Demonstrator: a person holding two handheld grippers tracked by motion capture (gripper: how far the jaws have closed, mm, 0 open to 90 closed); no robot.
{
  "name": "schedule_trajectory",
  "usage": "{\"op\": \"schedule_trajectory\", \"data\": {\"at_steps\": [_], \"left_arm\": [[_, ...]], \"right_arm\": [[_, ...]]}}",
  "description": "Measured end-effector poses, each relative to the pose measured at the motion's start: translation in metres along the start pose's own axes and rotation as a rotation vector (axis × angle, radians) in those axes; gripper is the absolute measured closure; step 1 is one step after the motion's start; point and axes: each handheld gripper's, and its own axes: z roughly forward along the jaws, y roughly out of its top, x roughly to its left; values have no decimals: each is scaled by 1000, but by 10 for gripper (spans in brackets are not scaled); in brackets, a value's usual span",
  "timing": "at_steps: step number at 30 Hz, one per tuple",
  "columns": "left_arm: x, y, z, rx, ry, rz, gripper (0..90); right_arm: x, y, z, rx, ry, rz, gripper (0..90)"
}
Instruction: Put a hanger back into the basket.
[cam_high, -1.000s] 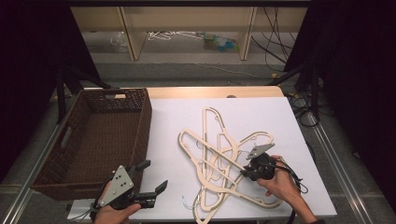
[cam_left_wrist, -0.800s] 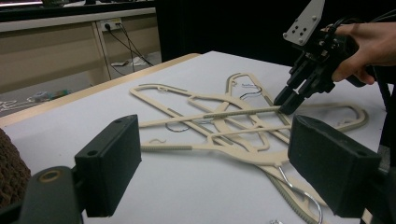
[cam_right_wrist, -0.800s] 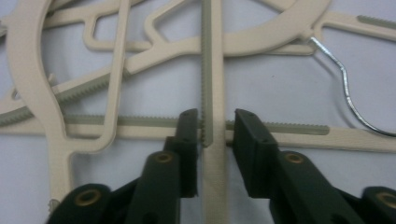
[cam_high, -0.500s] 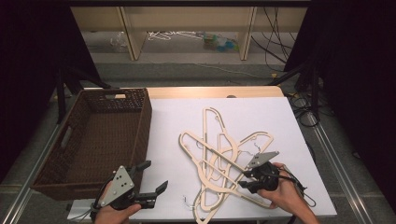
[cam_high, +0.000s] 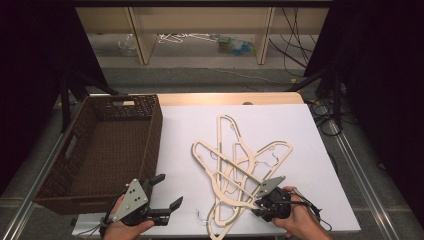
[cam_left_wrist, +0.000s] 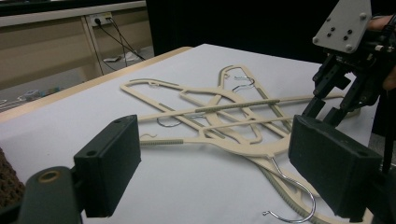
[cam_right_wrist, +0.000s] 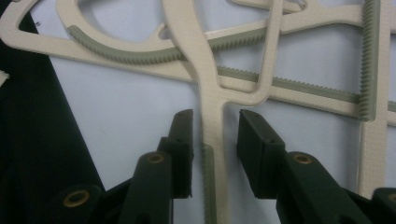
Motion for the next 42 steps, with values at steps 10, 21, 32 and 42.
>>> {"op": "schedule_trajectory", "data": {"at_steps": [10,21,32,42], "left_arm": [[-5,-1,22,47,-37,31,167],[-12,-6,58,160,-92,138,164],[-21,-14,97,264,-156,391,249],[-40,-15,119,309,-190,607,273]], "right_arm": [[4,6,2,43,3,-42,765],[2,9,-15,47,29,-86,803],[7,15,-50,21,52,-137,803],[8,17,-58,17,60,-149,803]]}}
